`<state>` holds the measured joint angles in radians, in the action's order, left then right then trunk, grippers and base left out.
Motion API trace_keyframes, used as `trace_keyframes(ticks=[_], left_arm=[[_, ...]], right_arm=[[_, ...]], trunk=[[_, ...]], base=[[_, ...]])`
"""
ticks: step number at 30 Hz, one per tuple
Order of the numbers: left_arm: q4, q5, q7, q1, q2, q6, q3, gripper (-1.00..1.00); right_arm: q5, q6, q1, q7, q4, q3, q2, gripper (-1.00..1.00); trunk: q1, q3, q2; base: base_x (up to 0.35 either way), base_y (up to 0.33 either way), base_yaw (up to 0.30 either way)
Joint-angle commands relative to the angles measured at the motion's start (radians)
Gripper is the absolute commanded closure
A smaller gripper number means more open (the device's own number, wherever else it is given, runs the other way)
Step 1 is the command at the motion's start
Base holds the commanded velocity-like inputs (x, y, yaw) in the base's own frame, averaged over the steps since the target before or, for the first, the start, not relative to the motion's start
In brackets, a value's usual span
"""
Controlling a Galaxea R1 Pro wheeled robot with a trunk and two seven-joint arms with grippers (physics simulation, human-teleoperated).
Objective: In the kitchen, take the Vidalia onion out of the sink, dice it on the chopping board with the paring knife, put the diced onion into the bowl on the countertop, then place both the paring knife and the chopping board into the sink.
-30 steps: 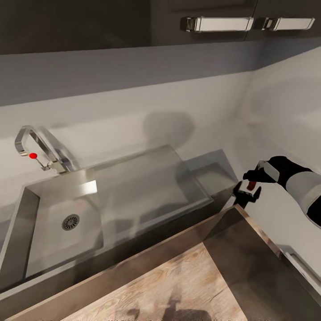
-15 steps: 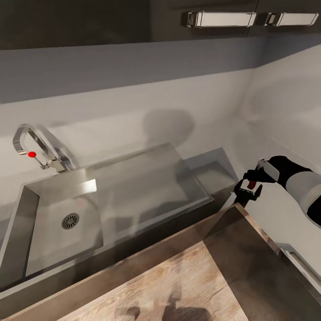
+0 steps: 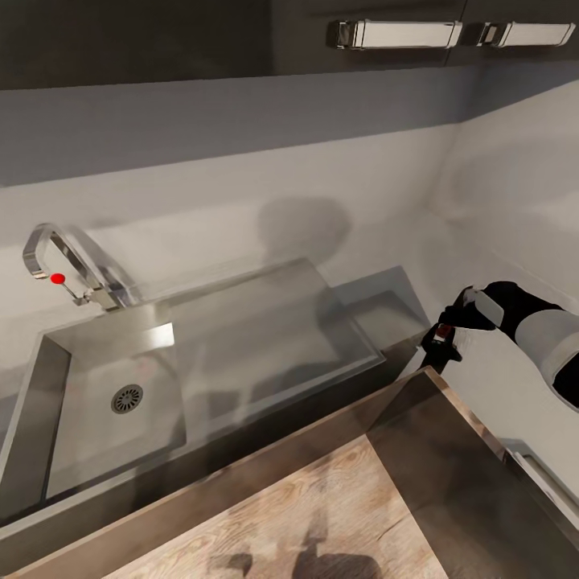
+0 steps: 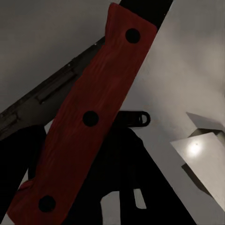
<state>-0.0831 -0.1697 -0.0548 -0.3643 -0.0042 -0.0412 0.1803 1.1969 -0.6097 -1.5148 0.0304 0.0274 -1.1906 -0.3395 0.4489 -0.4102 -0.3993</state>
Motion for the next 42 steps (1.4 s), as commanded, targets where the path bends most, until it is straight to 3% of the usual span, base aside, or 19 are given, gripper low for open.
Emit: trace_keyframes(ticks=[1, 15, 30, 38, 42], left_arm=[[-0.001, -0.01, -0.001, -0.002, 0.0, -0.002, 0.008, -1.0], [-0.001, -0.01, 0.0, -0.001, 0.001, -0.002, 0.008, -1.0], [0.0, -0.009, 0.0, -0.001, 0.002, 0.003, 0.008, -1.0], [0.004, -0.01, -0.001, -0.001, -0.003, 0.013, 0.007, -1.0], [0.005, -0.011, -0.003, -0.001, -0.017, 0.055, 0.007, -1.0]], right_arm=[[-0.017, -0.004, 0.004, 0.0, 0.0, -0.035, -0.001, 1.0], [-0.017, -0.004, 0.004, -0.001, 0.0, -0.035, 0.001, 1.0], [-0.017, -0.002, 0.004, -0.001, 0.001, -0.036, 0.003, 1.0], [-0.017, 0.003, 0.004, -0.001, 0.007, -0.037, 0.006, 1.0], [-0.019, 0.006, 0.004, -0.001, 0.017, -0.037, 0.007, 1.0]], trunk=[[0.001, -0.002, -0.001], [0.001, 0.0, -0.001], [0.001, 0.022, -0.001], [0.001, 0.035, -0.001], [0.001, 0.041, -0.001]], base=[[0.0, 0.0, 0.0], [0.0, 0.0, 0.0], [0.0, 0.0, 0.0], [0.0, 0.0, 0.0], [0.0, 0.0, 0.0]])
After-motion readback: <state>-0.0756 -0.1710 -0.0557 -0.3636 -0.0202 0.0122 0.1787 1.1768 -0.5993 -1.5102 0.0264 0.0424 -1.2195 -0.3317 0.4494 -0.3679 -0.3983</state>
